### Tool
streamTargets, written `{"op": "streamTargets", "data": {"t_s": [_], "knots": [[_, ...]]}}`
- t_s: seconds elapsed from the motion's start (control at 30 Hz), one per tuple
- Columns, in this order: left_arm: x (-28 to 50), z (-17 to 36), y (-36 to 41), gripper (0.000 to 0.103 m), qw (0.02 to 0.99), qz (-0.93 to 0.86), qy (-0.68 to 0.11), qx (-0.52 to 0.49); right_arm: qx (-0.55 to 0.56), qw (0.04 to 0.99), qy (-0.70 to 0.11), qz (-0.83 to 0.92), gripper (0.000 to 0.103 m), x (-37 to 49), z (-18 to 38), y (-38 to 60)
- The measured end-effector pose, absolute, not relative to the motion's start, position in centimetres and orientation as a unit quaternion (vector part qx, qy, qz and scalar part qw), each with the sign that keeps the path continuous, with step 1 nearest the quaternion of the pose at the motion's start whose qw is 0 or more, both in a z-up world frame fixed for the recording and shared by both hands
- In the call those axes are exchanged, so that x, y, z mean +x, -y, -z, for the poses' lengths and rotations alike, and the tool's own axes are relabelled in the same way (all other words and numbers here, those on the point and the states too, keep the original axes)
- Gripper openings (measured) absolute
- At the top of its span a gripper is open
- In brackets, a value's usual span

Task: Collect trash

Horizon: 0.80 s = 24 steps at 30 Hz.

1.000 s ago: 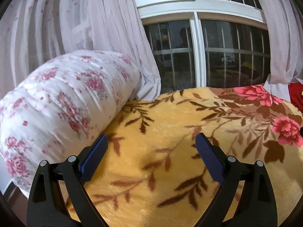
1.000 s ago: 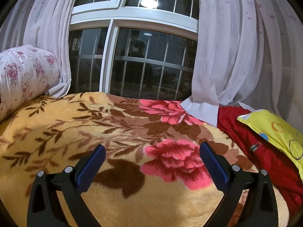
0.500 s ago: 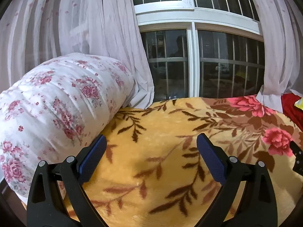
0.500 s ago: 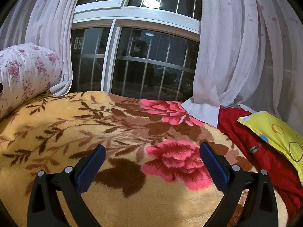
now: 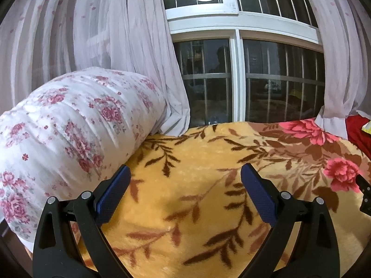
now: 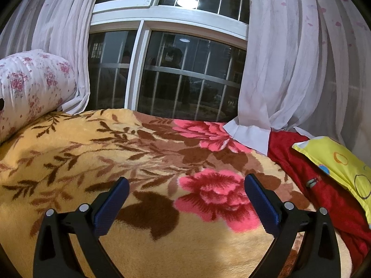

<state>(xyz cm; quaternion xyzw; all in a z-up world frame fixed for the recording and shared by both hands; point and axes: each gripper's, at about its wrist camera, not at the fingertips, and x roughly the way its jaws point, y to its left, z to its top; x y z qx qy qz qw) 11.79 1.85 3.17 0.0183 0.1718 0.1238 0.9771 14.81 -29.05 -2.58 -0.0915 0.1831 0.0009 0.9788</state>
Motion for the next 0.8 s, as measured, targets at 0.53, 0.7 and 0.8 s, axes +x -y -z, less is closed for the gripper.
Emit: {"op": "streamTargets", "data": {"t_s": [0.53,0.7,0.8], "knots": [[12.1,-2.6,-1.8,0.093,0.976,-0.120,-0.182,0.021,-0.109,0.976,-0.188,-0.010,0.098,15.2,2.9,28.8],[12.2,-2.4,-1.5,0.093,0.974,-0.110,-0.194,0.024,-0.107,0.976,-0.187,-0.011,0.098,15.3,2.8,28.7],[12.2,-2.0,-1.7,0.093,0.973,-0.113,-0.202,0.019,-0.104,0.977,-0.188,-0.011,0.098,15.4,2.8,28.9]]}}
